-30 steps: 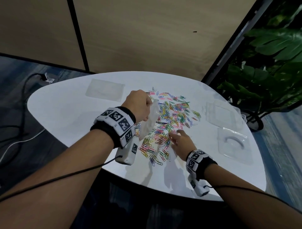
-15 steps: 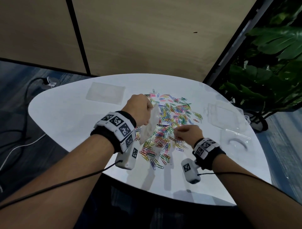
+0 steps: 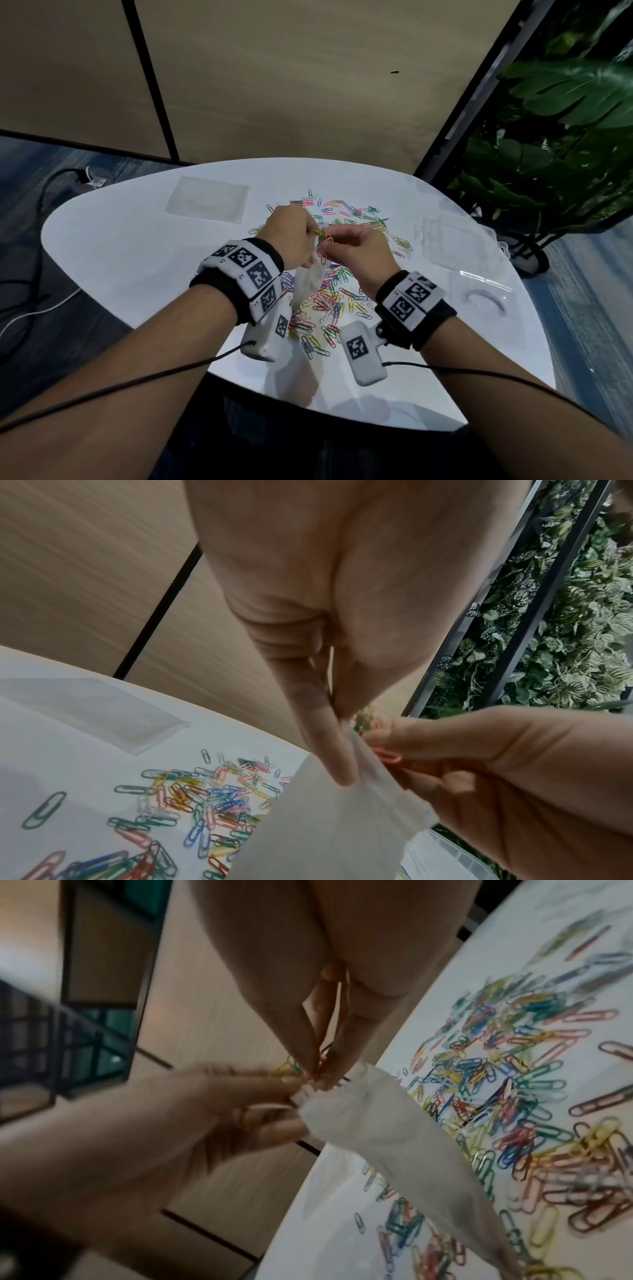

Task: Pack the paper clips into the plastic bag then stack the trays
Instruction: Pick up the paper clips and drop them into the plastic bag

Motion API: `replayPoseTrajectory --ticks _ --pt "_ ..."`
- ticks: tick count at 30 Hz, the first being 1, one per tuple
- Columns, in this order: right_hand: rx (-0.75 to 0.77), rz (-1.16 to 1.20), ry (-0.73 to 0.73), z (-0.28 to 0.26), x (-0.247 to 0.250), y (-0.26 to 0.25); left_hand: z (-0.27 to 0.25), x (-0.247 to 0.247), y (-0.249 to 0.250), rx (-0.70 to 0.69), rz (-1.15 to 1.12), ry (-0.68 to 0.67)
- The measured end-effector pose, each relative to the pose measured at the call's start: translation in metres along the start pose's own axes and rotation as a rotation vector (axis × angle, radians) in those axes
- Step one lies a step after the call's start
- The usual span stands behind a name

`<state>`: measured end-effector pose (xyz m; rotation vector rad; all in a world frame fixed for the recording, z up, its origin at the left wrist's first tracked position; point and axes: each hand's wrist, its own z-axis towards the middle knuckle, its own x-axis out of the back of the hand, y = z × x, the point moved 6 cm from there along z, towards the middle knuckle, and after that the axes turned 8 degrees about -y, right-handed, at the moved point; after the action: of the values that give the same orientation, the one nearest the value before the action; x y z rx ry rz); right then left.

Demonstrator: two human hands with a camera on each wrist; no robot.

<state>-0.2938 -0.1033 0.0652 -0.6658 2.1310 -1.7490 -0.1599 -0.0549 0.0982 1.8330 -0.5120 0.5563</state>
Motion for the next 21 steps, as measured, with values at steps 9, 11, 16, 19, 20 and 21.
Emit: replayPoseTrajectory --ticks 9,11,16,19,20,21 --pt "0.233 -0.709 0.060 0.002 -0.015 -0.017 0.001 -0.002 0.002 -0.054 -0.014 0.023" --pt "0.276 -0.757 0.032 0.003 -0.019 -0.017 0.002 -0.001 0.002 -0.055 0.000 0.032" --pt "0.360 -0.866 -0.045 0.007 -0.026 -0.017 0.001 0.004 0.002 -0.055 -0.010 0.060" --pt "0.361 -0.841 -0.121 0.003 -0.026 -0.021 0.001 0.006 -0.001 -0.045 0.012 0.061" --pt "0.350 -0.760 -0.101 0.001 -0.020 -0.025 0.001 0.008 -0.002 -0.044 0.015 0.071" --pt "0.335 -0.648 -0.055 0.000 -0.009 -0.028 0.001 0.010 -0.003 -0.042 0.015 0.084"
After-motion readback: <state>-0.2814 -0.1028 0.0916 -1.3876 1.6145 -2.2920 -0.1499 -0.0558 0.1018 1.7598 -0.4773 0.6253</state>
